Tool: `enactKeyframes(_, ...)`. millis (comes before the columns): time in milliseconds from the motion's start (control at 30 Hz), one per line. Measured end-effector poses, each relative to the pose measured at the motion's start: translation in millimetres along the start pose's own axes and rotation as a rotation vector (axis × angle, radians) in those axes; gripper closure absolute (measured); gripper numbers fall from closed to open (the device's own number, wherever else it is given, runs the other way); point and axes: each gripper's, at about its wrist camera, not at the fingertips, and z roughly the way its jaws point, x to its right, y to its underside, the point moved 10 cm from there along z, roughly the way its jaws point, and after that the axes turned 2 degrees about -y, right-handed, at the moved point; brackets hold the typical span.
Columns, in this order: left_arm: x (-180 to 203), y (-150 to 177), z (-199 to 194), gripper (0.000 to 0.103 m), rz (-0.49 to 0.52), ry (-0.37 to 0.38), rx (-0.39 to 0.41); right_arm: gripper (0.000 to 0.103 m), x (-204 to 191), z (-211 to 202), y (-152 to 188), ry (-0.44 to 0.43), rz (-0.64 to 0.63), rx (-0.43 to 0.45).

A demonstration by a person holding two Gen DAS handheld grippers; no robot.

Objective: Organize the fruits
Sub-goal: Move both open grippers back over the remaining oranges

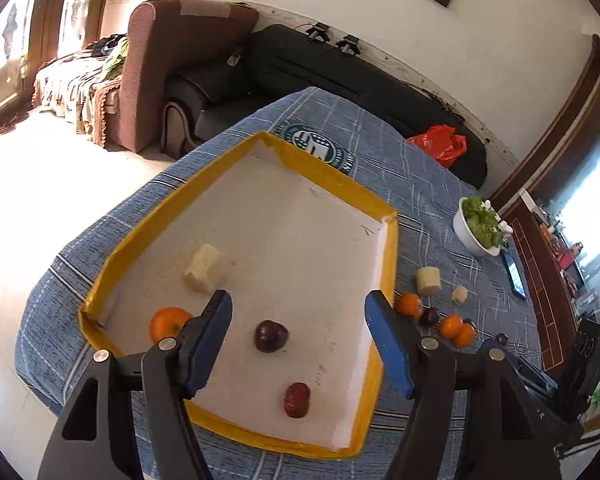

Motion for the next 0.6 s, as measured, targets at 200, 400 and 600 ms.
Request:
enactKeyframes(200,63,24,16,0.034,0.093,0.061,-0.043,0.054,105,-67,13,0.165,0.138,0.065)
enactKeyframes(400,112,53,37,0.034,0.188,0.092,-0.108,0.053,138,-86,32,0.196,0.213,0.083)
enactKeyframes(600,120,68,53,0.034,0.213,0.086,-0.151,0.053,122,-53,40,0.149,0.184,0.026)
